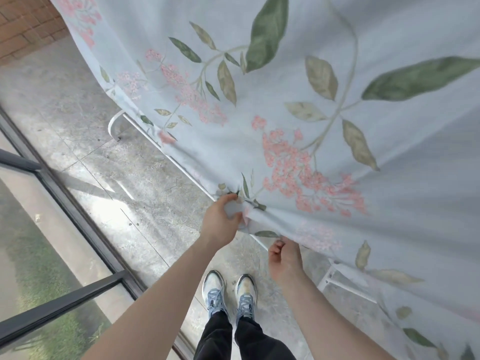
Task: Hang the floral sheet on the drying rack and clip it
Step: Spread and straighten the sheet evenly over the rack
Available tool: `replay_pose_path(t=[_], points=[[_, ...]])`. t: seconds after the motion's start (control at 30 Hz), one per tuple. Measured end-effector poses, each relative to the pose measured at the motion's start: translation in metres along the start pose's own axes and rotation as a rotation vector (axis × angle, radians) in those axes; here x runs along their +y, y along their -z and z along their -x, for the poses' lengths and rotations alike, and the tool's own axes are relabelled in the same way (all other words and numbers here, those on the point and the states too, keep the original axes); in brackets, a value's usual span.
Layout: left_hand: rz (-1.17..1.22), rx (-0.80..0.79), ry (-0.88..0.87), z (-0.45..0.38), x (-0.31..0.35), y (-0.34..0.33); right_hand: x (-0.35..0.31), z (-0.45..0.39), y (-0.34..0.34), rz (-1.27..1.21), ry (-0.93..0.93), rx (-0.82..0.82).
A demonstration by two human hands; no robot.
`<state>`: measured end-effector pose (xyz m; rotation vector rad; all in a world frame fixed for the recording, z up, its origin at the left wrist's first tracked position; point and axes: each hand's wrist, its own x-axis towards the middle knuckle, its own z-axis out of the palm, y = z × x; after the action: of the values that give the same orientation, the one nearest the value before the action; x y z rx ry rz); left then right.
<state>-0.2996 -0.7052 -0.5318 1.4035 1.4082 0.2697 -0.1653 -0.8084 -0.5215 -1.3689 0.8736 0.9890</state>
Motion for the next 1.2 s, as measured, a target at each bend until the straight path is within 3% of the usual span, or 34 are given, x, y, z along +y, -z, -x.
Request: replay_pose_path(t=[0.23,0.53,0.9,1.0,1.2], points=[[-0.391,-0.05,-0.237,-0.027,-0.002,-0.022,0.023,-0.017,0.019,0.206,0.087,0.206],[-0.708,-0.099,-0.188,-0.041,-0.012,-0.036,0.034,-0.045,0.016,0.354,0.059,0.264],[-0.861,-0.198,-0.098,-0.053,-0.048,-0.034,0.062,-0.097,0.022,0.554,-0.129,0.225],[-0.821,-0.212,-0.114,-0.052,-0.049,-0.028,0.051,-0.08,0.026,0.573,-0.158,0.135],[-0.781,-0.223,-0.013,-0.004,-0.036,0.005,0.017,-0.017,0.063,0.915,-0.095,-0.02]])
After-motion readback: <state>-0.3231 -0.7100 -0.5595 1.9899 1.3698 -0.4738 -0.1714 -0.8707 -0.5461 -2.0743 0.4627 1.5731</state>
